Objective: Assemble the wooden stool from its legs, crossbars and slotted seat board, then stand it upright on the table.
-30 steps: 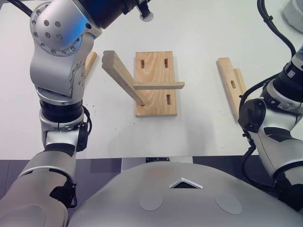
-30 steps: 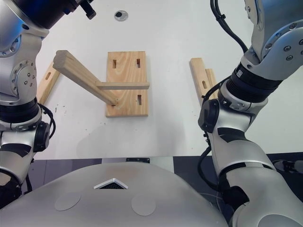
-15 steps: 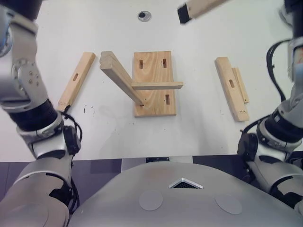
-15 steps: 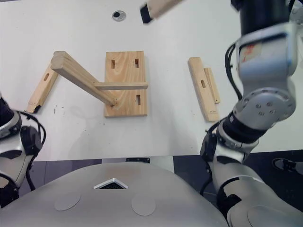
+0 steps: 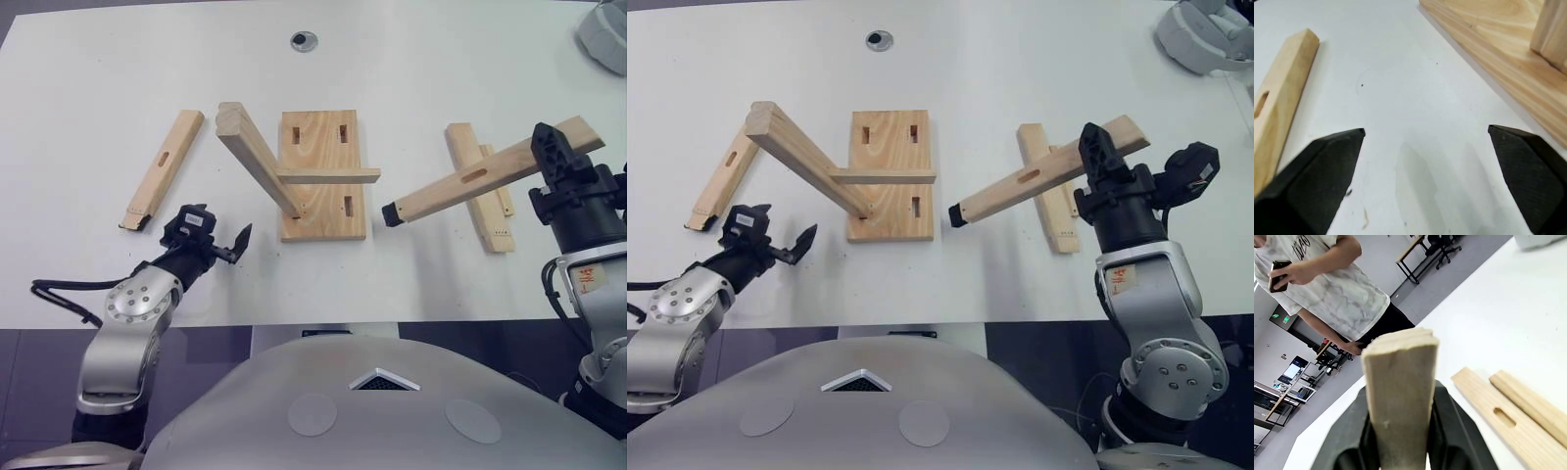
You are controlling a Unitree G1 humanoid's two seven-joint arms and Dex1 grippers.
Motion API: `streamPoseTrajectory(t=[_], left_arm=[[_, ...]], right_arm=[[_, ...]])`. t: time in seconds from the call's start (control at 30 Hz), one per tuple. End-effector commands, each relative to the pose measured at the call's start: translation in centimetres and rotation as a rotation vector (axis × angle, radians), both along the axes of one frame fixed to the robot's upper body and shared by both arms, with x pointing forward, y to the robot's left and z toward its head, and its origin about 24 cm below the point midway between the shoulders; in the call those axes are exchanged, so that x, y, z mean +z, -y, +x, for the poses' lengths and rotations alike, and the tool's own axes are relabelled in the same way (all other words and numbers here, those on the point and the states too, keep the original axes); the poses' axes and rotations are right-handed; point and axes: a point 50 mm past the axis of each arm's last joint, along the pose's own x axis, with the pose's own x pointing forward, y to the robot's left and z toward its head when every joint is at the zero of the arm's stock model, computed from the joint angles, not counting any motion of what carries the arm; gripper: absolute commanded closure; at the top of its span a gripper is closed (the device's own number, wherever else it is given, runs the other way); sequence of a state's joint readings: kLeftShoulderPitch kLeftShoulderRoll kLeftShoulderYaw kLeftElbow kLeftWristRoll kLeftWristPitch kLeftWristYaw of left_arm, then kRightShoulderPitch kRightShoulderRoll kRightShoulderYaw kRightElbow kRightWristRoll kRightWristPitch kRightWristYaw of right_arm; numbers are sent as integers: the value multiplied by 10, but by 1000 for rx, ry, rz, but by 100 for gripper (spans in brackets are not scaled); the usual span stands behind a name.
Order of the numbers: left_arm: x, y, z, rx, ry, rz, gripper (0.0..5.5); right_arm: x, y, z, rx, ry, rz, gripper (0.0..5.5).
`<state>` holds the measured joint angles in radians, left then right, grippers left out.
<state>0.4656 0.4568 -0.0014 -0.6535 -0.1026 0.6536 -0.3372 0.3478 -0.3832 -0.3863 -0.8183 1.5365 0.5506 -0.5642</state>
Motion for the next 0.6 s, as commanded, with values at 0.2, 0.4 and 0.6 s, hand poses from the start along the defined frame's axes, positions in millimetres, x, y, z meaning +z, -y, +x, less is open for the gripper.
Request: streamPoseTrajectory(t=[0.2,0.4,0.6], left_arm=[[-25,27,13,-118,-26,35,85],[-21,42,25,-132,17,-11,85],[-12,52,36,-152,60,-55,85]], right_arm=[[9,6,18,0,94,31,448],[-2,-6,15,63,54,58,448],[-8,-12,22,82,68,51,448]])
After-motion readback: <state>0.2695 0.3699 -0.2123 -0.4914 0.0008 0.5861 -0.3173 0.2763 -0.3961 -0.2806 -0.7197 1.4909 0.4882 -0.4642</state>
